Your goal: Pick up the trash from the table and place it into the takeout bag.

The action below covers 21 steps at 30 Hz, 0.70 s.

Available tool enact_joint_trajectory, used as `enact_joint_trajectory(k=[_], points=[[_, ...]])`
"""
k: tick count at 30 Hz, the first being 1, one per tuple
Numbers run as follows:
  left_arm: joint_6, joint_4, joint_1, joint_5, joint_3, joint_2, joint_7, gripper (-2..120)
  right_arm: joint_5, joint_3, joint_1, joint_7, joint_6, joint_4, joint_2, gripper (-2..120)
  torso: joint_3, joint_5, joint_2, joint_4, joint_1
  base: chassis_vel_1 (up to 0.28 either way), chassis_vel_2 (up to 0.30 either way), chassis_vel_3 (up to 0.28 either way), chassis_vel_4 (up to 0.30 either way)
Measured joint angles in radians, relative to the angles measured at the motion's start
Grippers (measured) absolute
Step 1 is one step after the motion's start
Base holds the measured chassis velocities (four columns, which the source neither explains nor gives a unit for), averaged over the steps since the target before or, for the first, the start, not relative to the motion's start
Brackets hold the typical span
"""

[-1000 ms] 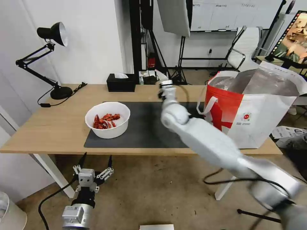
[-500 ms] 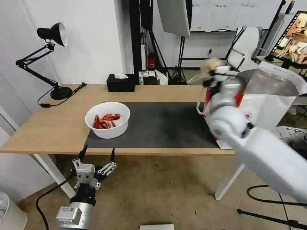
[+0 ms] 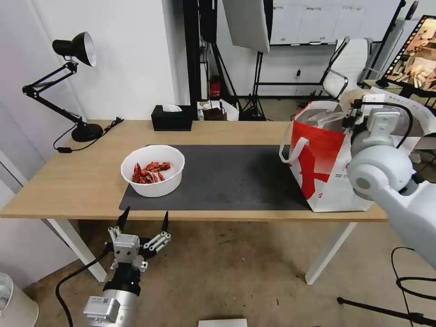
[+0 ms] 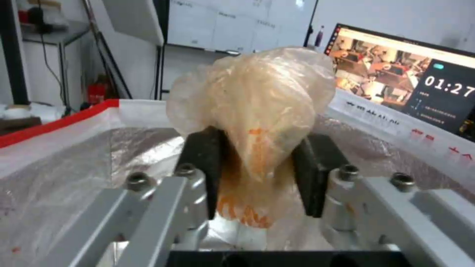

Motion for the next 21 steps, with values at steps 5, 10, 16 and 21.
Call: enact_joint_trajectory(k=[5,10,16,21], points=[[0.0,-0.003,0.002,0.0,-0.004,0.002,0.001,100,0.009,-0.001,-0.004,0.0,-0.007,0.011,-0.014,52,0.0,0.0,0.0,-0.0001,0.0,0.0,0.0,0.0,0.0],[0.0,-0.017,0.013,0.002,-0.008,0.002,0.001,100,0.015,-0.005,-0.003,0.0,-0.007,0.014,-0.015,71,0.0,0.0,0.0,0.0,0.0,0.0,0.0,0.0,0.0],[0.0,-0.019,0.017,0.003,-0.01,0.002,0.002,100,0.015,-0.008,-0.001,-0.003,-0.007,0.009,-0.011,92,0.0,0.0,0.0,-0.0001,0.0,0.0,0.0,0.0,0.0],[0.0,-0.019,0.016,0.004,-0.009,0.001,0.002,100,0.014,-0.005,-0.012,-0.017,0.021,0.013,-0.008,100,0.0,0.0,0.0,0.0,0.0,0.0,0.0,0.0,0.0]])
